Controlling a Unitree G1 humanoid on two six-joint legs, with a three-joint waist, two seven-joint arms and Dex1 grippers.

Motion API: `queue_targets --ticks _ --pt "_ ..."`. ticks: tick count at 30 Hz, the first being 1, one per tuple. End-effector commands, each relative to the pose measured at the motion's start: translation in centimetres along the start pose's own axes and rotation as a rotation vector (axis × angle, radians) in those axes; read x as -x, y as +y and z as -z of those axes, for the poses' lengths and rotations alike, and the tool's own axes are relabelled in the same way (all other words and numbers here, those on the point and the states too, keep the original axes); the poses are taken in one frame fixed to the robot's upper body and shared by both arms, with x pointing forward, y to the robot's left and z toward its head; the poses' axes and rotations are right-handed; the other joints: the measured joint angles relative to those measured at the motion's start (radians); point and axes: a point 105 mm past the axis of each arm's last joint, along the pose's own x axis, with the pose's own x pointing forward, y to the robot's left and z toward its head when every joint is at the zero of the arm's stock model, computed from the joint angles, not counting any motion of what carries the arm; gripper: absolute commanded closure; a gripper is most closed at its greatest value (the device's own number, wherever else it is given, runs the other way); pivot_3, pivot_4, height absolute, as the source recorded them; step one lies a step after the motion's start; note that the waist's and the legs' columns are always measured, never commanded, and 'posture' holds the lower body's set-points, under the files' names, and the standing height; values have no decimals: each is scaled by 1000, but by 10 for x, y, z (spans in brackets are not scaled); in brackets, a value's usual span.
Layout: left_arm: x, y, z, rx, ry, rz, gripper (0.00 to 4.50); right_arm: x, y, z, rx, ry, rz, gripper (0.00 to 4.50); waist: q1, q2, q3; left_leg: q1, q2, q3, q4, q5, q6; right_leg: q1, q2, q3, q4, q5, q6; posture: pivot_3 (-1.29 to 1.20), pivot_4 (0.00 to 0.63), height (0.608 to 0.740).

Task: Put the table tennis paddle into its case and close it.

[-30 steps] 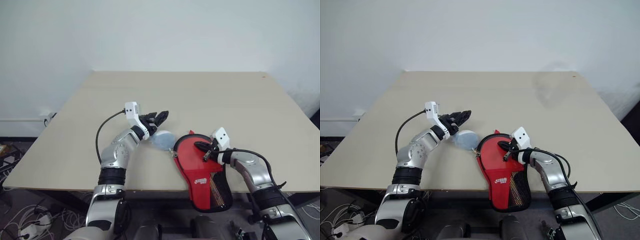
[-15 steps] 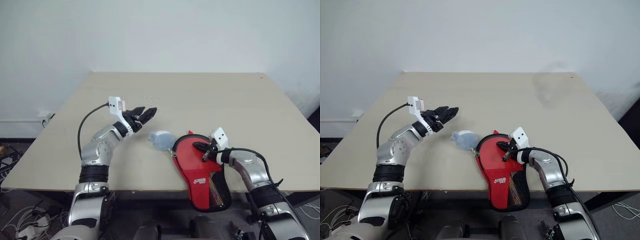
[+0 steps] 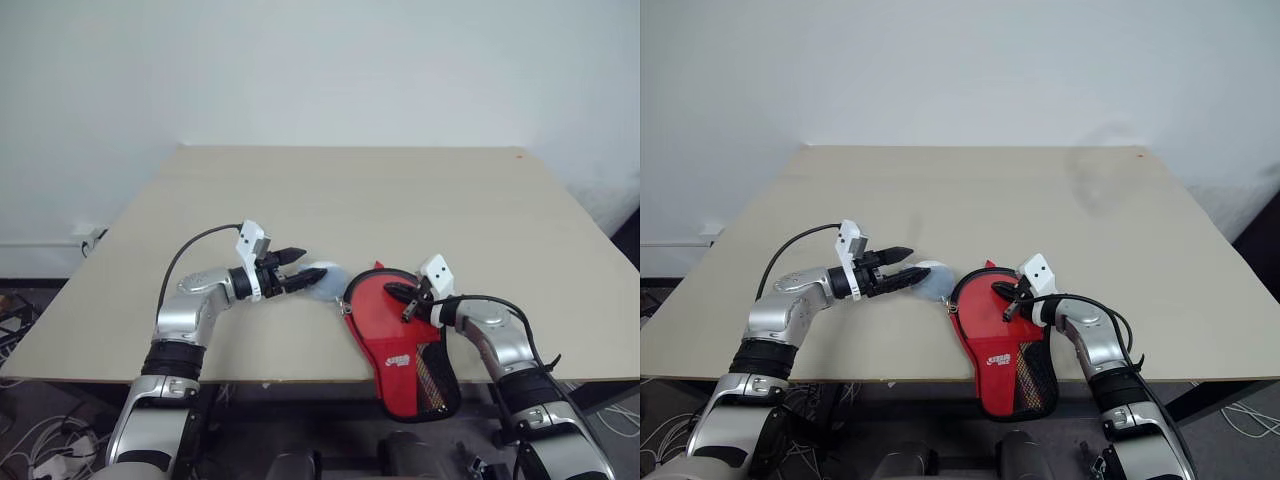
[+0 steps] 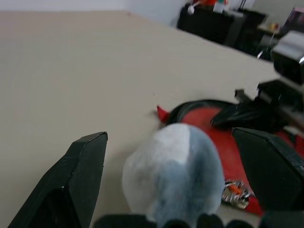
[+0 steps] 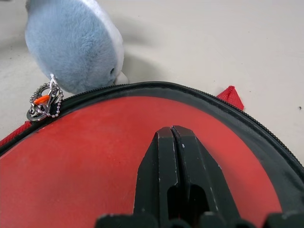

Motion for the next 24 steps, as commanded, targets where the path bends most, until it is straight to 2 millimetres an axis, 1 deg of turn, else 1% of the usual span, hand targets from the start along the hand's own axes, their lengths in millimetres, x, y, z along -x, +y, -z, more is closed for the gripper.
queue_targets --ticks 1,5,11,13,14,16,19,22,23,24 --pt "-2 -1 -4 -92 19 9 23 1 0 16 -22 56 17 4500 0 0 0 0 0 0 0 0 0 0 0 0 0 0 0 0 0 740" --pt "-6 -1 1 -108 49 17 23 1 0 17 -21 59 21 4500 0 0 0 0 0 0 0 0 0 0 0 0 0 0 0 0 0 740" --pt "-14 2 15 -152 128 6 23 1 -1 18 -20 63 30 4500 0 0 0 0 0 0 0 0 0 0 0 0 0 0 0 0 0 740" --pt "-17 5 17 -159 137 -12 391 1 -1 19 -20 63 33 4500 1 -1 0 0 0 0 1 0 0 0 0 0 0 0 0 0 0 740" --pt "-19 5 18 -161 142 -16 506 1 -1 19 -20 63 33 4500 1 -1 0 0 0 0 1 0 0 0 0 0 0 0 0 0 0 740" --pt "-22 6 17 -161 135 -25 938 1 -1 19 -20 63 35 4500 1 -1 0 0 0 0 1 0 0 1 0 0 0 0 0 0 0 740" --pt "-26 6 18 -167 134 -24 1808 1 -1 19 -20 62 36 4500 1 -1 0 0 0 0 2 0 0 1 0 0 0 0 0 0 0 740" --pt "-30 4 18 -166 126 -20 2499 0 -1 19 -20 61 38 4500 1 -1 0 0 0 0 2 0 0 1 0 0 0 0 0 0 0 740" --pt "-31 3 17 -163 122 -15 2808 0 0 19 -20 61 38 4500 1 -1 0 0 0 0 2 0 0 1 0 0 0 0 0 0 0 740" --pt "-31 2 17 -163 122 -13 2968 0 0 19 -21 61 39 4500 1 -1 0 0 0 0 2 0 0 1 0 -1 0 0 0 0 0 740"
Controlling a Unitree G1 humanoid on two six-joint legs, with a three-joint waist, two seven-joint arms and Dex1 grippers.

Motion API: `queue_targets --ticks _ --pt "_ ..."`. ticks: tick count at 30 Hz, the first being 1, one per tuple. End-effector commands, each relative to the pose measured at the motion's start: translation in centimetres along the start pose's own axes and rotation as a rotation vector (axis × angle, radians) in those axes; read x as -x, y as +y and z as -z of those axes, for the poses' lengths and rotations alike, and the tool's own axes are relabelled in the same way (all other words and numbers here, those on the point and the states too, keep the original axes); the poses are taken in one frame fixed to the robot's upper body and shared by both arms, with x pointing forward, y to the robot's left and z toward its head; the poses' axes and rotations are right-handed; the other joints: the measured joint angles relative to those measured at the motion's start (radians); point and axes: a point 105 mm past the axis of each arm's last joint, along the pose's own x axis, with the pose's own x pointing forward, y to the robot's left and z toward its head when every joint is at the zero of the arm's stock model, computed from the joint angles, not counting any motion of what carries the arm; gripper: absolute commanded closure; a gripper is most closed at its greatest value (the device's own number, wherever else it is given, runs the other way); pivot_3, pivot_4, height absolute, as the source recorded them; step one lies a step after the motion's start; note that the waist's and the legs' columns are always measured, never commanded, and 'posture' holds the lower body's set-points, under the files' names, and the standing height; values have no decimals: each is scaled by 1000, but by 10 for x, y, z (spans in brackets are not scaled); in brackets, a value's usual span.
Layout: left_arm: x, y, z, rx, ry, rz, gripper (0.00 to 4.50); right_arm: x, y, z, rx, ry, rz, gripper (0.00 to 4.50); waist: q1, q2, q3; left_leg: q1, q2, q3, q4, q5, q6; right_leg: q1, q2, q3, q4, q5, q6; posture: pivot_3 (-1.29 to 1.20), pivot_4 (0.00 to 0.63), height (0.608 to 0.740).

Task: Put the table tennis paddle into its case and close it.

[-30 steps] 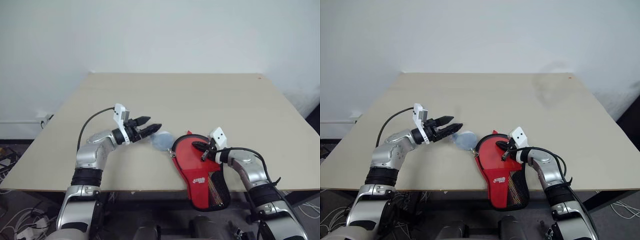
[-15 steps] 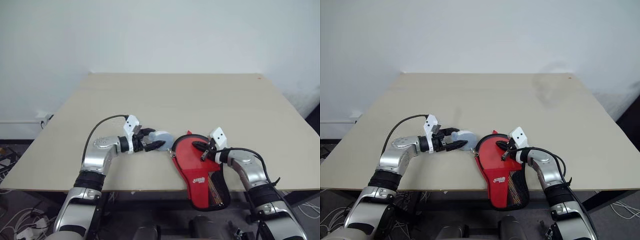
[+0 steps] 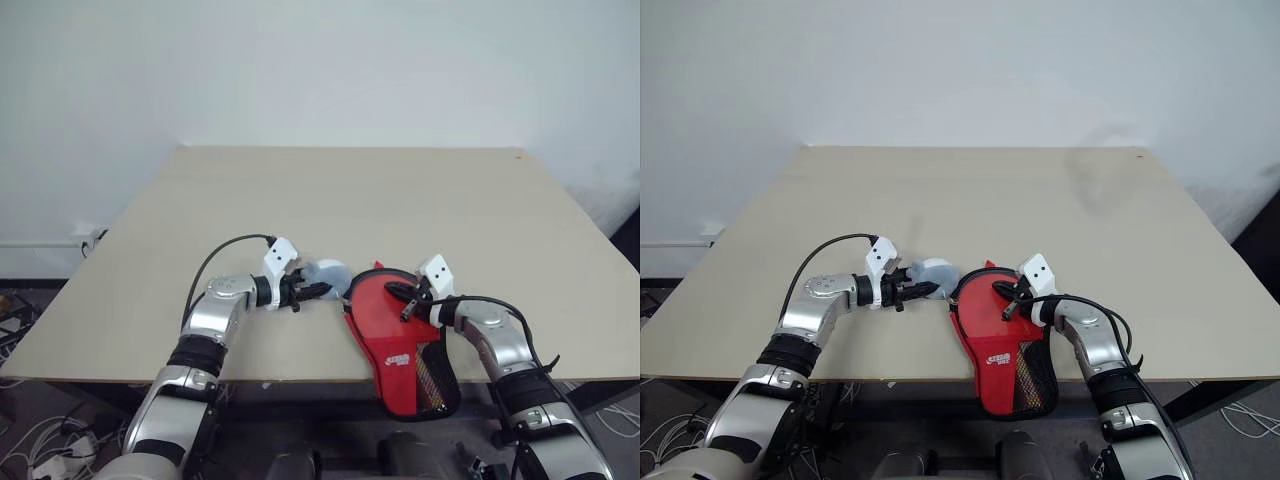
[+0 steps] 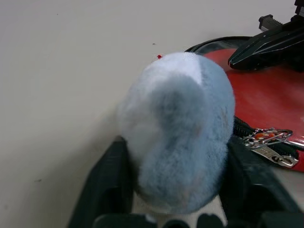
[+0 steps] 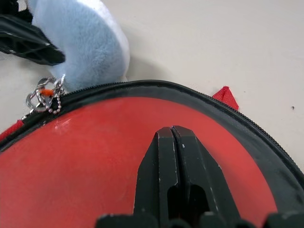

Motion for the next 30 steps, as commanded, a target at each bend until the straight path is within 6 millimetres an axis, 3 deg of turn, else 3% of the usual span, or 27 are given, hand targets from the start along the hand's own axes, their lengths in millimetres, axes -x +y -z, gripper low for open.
queue_targets --ticks 1,6,12,21,30 --pt "-3 2 -14 -43 -27 -6 3234 1 1 18 -23 62 14 4500 0 0 0 0 0 0 0 0 0 0 0 0 0 0 0 0 0 740" --pt "-4 3 -11 -73 0 -24 4078 1 5 20 -28 78 -16 4500 0 0 0 0 0 0 1 0 0 1 0 0 0 0 0 0 0 740" --pt "-4 7 -11 -82 -1 -53 4078 3 9 26 -3 109 -44 4500 2 0 0 1 0 -2 1 0 0 3 0 -2 0 0 0 0 0 740" --pt "-9 29 -12 -112 17 -203 4078 6 15 33 36 165 -102 4500 9 0 0 2 0 -3 1 0 0 4 0 -3 0 0 0 0 0 740" --pt "-20 32 -23 -116 -17 -217 4078 9 20 40 67 243 -182 4500 13 -1 0 2 0 -3 2 -2 -4 5 -1 -5 -1 0 0 0 0 740"
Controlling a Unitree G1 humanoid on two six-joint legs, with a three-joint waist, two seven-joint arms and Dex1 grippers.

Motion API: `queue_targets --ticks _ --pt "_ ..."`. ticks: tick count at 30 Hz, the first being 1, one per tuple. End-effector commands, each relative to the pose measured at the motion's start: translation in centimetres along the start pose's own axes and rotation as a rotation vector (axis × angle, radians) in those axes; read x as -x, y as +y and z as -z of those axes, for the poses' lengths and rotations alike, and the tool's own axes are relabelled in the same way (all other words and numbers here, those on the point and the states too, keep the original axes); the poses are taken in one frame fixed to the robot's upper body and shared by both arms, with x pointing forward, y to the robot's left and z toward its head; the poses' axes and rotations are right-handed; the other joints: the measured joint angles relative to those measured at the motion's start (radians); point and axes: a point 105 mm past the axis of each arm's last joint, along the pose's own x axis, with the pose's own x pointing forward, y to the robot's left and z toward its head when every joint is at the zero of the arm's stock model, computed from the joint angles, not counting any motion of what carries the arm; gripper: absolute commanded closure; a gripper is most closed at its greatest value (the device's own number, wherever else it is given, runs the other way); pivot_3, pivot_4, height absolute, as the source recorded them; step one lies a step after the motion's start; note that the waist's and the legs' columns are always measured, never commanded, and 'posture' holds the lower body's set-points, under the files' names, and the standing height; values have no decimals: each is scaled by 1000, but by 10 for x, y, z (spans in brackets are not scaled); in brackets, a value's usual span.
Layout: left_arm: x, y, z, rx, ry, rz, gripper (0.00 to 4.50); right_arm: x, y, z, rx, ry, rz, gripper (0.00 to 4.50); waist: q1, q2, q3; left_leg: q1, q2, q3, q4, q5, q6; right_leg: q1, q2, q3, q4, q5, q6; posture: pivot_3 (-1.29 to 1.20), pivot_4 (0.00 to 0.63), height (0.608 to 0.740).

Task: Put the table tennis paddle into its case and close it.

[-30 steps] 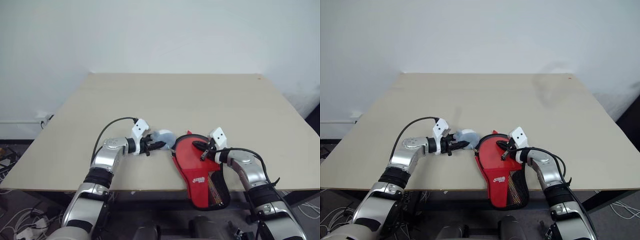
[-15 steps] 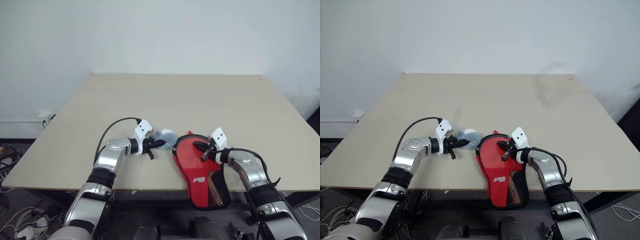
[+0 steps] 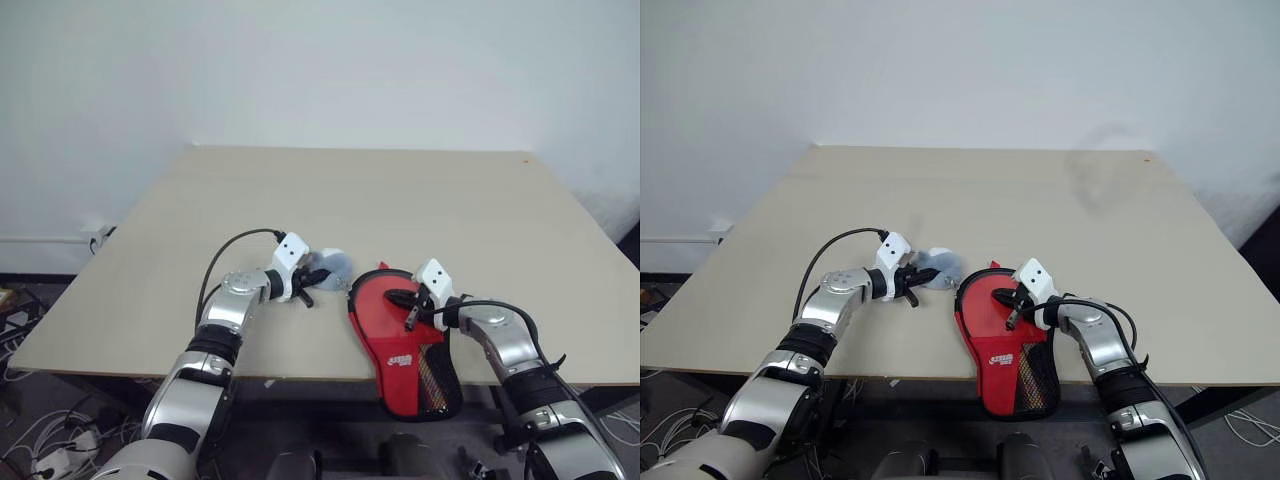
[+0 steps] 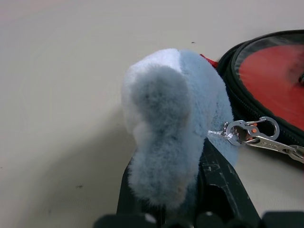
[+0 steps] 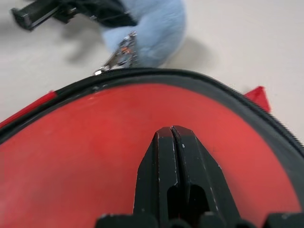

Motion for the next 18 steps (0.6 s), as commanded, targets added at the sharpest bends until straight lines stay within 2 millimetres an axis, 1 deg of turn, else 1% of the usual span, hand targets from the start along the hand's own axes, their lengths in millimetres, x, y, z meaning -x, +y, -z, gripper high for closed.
queue_targets --ticks 1,10,13,18 --pt "-2 16 -22 -58 -41 -85 4078 -1 15 33 -40 141 -74 4500 0 0 0 0 0 0 0 0 0 0 0 0 0 0 0 0 0 740" --pt "-20 21 -46 -50 -117 -158 4078 -1 15 40 -42 183 -93 4500 0 0 0 -1 0 0 2 0 0 0 0 -1 0 0 0 0 0 740" --pt "-30 17 -53 -26 -138 -157 4078 -1 16 42 -46 187 -95 4500 0 -1 0 -1 0 0 1 0 0 0 0 -1 0 0 0 0 0 740" --pt "-41 11 -58 -34 -135 -163 4078 -1 17 43 -49 189 -95 4500 -1 -1 0 -1 0 0 0 0 0 0 0 -1 -1 0 0 0 0 740"
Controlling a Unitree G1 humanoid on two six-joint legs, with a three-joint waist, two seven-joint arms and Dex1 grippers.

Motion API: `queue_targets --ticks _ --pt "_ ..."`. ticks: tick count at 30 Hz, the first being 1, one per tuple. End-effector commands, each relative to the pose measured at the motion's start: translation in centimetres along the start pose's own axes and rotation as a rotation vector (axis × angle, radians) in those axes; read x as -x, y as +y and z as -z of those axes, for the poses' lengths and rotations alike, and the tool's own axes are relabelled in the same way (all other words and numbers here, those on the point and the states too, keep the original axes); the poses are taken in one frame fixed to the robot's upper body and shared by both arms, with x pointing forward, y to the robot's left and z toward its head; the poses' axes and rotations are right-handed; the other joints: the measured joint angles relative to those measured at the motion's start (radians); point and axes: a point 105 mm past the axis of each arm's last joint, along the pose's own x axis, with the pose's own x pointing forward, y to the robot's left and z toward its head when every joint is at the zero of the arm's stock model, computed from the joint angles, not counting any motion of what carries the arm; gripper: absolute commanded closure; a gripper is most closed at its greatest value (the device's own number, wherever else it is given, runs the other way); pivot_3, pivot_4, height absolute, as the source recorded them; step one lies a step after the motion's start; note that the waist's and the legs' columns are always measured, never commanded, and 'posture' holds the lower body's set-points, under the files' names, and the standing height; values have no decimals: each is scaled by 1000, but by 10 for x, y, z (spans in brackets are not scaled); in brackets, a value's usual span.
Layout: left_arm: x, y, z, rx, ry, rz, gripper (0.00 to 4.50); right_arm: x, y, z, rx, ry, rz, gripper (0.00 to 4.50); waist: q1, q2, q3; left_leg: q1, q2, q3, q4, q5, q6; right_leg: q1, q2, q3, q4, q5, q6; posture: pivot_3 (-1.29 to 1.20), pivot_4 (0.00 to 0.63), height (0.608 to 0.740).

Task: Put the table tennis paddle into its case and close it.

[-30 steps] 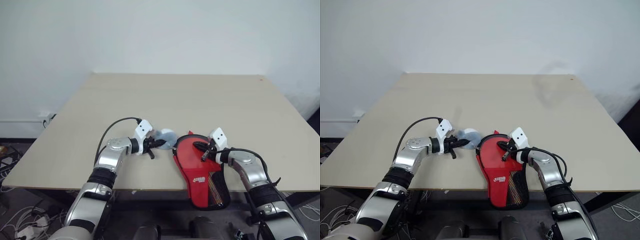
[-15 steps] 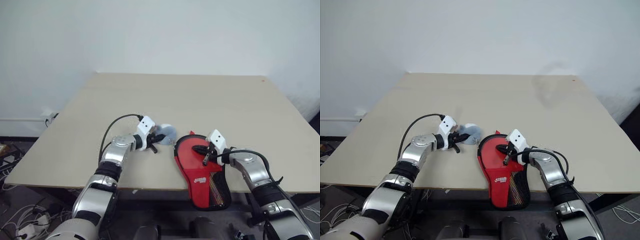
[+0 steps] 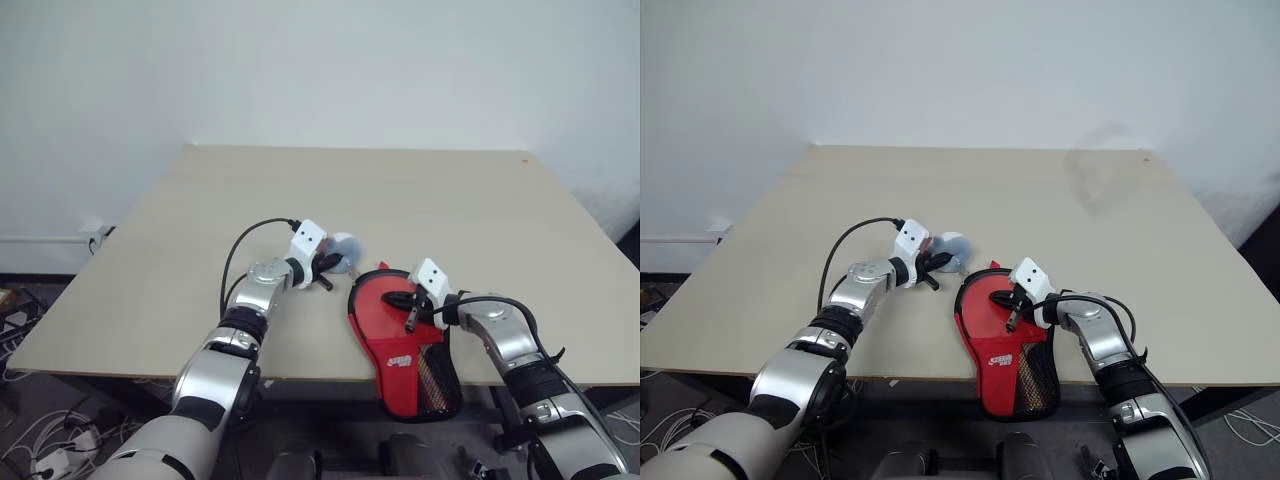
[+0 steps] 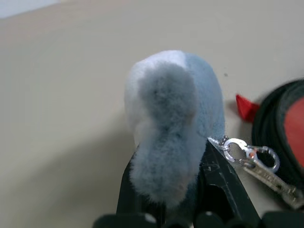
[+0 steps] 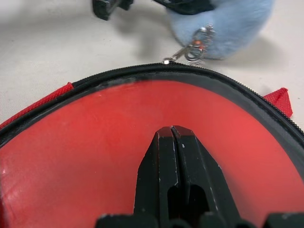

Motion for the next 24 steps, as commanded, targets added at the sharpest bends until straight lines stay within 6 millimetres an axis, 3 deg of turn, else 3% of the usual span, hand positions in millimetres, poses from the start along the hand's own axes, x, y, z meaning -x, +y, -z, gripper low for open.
queue_targets --ticks 1,24 --pt "-7 7 -33 -54 -82 -48 4078 -2 16 44 -79 153 -40 4500 0 0 0 0 0 0 0 0 0 0 0 0 0 0 0 0 0 740" --pt "-37 -8 -59 -85 -91 -204 4078 -3 20 46 -87 148 -22 4500 0 -2 0 0 0 0 -1 0 -1 0 0 -1 -1 0 0 0 0 740"
